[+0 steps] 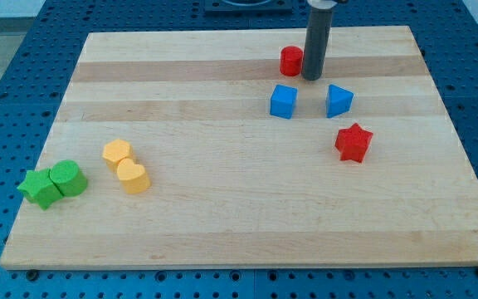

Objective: Push the red star closer to blue cube

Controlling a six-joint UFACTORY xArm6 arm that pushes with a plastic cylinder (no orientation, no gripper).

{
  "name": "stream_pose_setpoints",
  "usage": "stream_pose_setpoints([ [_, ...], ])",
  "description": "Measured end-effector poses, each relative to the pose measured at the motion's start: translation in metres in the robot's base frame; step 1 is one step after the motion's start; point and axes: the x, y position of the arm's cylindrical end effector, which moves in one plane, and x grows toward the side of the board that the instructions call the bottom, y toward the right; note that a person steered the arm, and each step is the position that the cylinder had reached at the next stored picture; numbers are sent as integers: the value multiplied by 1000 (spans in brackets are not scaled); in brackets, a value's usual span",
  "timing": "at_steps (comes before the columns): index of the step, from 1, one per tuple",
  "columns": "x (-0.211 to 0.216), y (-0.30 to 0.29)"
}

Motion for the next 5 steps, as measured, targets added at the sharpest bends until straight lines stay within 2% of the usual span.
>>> stream_pose_setpoints([
  [1, -1, 29],
  [3, 5, 156],
  [5, 50, 215],
])
